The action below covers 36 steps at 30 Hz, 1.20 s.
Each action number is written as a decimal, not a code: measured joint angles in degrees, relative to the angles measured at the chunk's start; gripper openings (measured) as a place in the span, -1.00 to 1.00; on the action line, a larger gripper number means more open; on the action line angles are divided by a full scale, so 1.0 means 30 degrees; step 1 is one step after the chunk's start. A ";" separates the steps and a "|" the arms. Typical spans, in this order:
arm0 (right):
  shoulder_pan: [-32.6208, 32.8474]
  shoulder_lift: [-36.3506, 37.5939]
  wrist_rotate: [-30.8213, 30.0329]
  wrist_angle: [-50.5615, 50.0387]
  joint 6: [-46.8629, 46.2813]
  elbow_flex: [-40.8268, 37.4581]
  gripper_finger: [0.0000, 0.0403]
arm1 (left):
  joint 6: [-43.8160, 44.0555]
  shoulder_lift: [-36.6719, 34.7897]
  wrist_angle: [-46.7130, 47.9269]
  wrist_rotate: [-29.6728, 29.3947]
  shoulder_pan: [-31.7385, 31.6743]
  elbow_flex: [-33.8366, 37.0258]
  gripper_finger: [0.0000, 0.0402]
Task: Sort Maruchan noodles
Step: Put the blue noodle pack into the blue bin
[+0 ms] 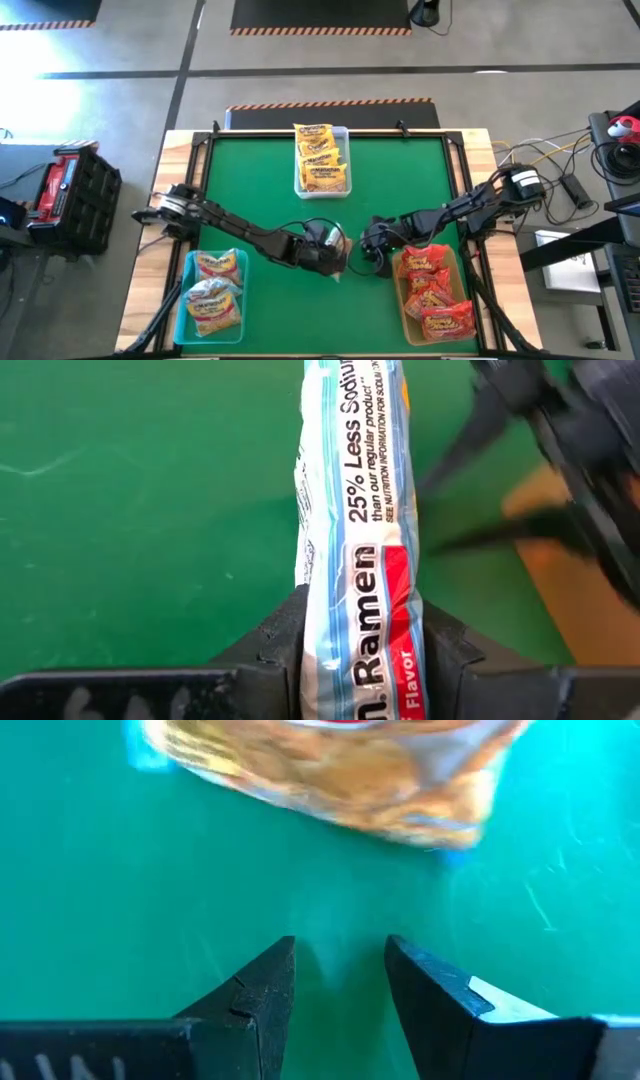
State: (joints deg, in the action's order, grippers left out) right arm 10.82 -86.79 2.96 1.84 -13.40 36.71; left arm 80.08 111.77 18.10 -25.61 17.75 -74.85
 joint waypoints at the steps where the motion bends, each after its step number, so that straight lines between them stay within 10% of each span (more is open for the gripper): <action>1: 0.0000 0.0093 -0.0082 -0.0193 0.0115 0.0000 -0.25 | -0.0557 -0.0129 -0.0012 0.0481 0.0024 -0.0002 -0.52; 13: -0.0003 0.0113 -0.0524 -0.0232 0.0506 -0.0015 -0.25 | -0.3210 -0.4427 0.4682 0.1239 0.2139 0.0073 -0.51; 24: 0.0004 0.0150 -0.0594 -0.0468 0.0478 -0.0015 -0.25 | -0.4078 -0.9444 1.0523 0.2743 0.8432 0.0087 -0.49; 36: -0.0025 0.0164 -0.1056 -0.0517 -0.0933 -0.0029 -0.25 | 0.4084 -1.1021 1.6255 0.2887 1.6049 0.0222 -0.49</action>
State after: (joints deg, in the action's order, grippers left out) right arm 10.74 -86.30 -0.21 0.30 -16.20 36.62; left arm 92.33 78.71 66.86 -16.95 65.90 -74.18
